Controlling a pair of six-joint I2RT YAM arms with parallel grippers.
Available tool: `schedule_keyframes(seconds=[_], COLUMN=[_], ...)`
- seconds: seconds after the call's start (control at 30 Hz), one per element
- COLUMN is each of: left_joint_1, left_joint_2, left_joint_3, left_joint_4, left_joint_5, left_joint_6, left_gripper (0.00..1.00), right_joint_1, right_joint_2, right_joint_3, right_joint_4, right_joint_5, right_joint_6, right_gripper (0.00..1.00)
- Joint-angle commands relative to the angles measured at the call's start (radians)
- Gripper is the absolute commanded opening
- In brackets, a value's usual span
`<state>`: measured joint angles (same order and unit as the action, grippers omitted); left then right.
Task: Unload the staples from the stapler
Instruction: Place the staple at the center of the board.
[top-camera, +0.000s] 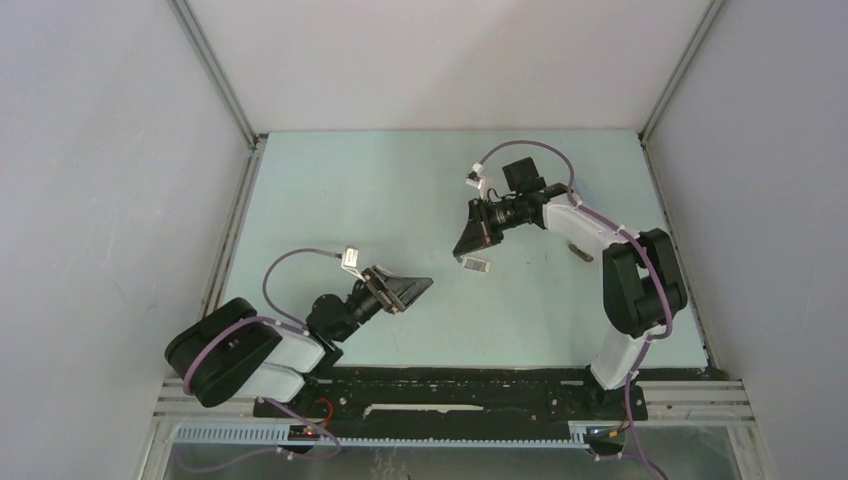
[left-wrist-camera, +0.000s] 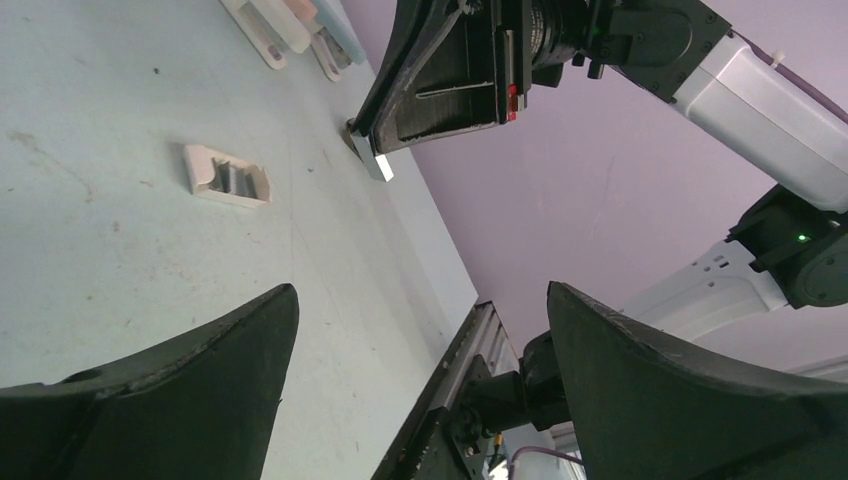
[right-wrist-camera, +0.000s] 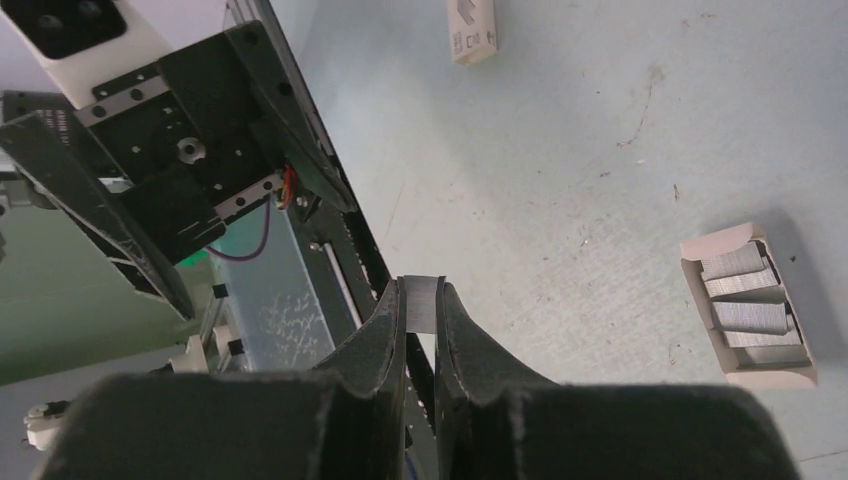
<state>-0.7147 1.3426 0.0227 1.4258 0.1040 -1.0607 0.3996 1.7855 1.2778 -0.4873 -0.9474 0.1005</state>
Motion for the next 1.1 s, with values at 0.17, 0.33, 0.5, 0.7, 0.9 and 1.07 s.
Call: schedule_keyframes(seconds=[0.17,0.33,0.5,0.7,0.9,1.07], left_joint_1=[0.008,0.008,0.007,0.003,-0.006,-0.01], left_joint_2=[0.074,0.123,0.176,0.246,0.304,0.329], left_joint_3=[0.142,0.208,0.272,0.359,0.436,0.461], left_joint_4=[0.074,0.075,0.076,0.076,0.079,0.078], left_joint_5=[0.078,0.107,0.12,0.114,0.104,0.095], left_joint_6=[-0.036,-0.074,-0.111,-0.165,-0.195,-0.216], left_gripper=[0.99,0.93,0.91,0.8,0.75,0.69], right_joint_1=[-0.055,-0.088,-0.104,-0.112,-0.121,-0.126], right_joint_2=[-0.112,-0.138,-0.157,-0.169,-0.171,-0.171], right_joint_3=[-0.03,-0.052,-0.083,-0.131,-0.149,-0.155], right_joint_4=[0.095,0.15,0.23,0.382,0.449,0.467], right_joint_5=[-0.119,-0.174,-0.228,-0.293,-0.33,-0.34], right_joint_6=[0.113,0.181,0.268,0.413,0.484,0.503], right_gripper=[0.06,0.06,0.06,0.06,0.06,0.06])
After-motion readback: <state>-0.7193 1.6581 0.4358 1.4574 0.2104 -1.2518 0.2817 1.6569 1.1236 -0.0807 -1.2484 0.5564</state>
